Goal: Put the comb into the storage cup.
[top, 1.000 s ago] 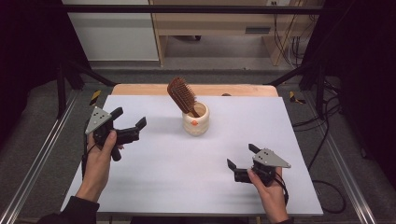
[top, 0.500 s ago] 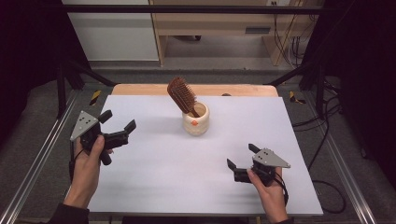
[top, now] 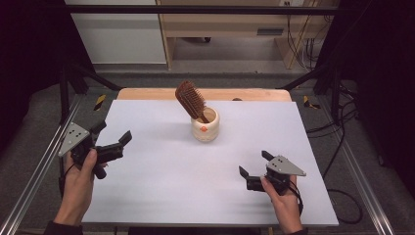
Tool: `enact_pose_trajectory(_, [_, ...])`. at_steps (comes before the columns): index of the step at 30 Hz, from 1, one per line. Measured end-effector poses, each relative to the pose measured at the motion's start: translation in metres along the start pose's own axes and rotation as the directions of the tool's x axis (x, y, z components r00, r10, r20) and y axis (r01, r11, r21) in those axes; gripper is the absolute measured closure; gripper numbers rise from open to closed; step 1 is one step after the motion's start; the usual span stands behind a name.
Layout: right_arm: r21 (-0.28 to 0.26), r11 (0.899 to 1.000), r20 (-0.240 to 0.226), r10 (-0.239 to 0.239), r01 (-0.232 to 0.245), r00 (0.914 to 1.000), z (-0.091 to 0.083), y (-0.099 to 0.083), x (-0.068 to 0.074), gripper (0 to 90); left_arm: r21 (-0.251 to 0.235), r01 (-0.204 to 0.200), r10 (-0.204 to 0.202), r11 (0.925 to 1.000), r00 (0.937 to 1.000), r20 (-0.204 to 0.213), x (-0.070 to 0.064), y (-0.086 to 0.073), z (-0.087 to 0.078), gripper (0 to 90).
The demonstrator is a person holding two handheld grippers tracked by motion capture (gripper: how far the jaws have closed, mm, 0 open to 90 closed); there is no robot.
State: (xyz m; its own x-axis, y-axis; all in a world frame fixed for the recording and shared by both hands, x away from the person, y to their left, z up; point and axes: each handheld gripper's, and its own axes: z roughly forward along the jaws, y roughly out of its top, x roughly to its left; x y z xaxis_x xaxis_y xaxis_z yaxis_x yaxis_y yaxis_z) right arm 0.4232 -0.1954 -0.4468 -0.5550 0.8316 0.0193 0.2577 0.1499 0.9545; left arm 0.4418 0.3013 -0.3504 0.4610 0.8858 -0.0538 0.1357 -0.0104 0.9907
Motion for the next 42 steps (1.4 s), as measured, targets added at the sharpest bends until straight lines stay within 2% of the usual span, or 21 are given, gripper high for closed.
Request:
enact_pose_trajectory(6, [-0.007,1.0,0.009,0.011,-0.011,0.9999,-0.002,-0.002,-0.004,3.6,-0.006,-0.02,0.02,0.9998,0.9998,-0.003,0.002,-0.004,-0.009,1.2])
enact_pose_trajectory(10, [-0.012,1.0,0.006,0.022,-0.022,0.9997,-0.004,-0.002,-0.007,3.6,-0.011,-0.016,0.016,0.9998,0.9999,-0.006,0.005,-0.007,-0.015,1.2])
enact_pose_trajectory(18, [-0.034,0.999,0.017,0.0,0.001,0.9999,-0.01,0.003,-0.014,3.6,-0.031,-0.008,0.008,0.9995,0.9998,-0.017,0.013,-0.013,-0.031,1.0])
enact_pose_trajectory(24, [-0.059,0.998,0.044,-0.004,0.006,0.999,-0.023,0.007,-0.028,3.6,-0.036,-0.01,0.009,0.9993,0.9993,-0.035,0.02,-0.017,-0.042,1.0])
enact_pose_trajectory(33, [-0.072,0.997,0.078,-0.008,0.014,0.9969,-0.042,0.0,-0.044,3.4,-0.039,-0.021,0.019,0.999,0.9987,-0.047,0.026,-0.026,-0.052,1.0])
enact_pose_trajectory(42, [-0.075,0.997,0.094,-0.005,0.012,0.9955,-0.047,-0.012,-0.051,3.3,-0.029,-0.012,0.011,0.9995,0.9988,-0.048,0.029,-0.046,-0.055,1.0])
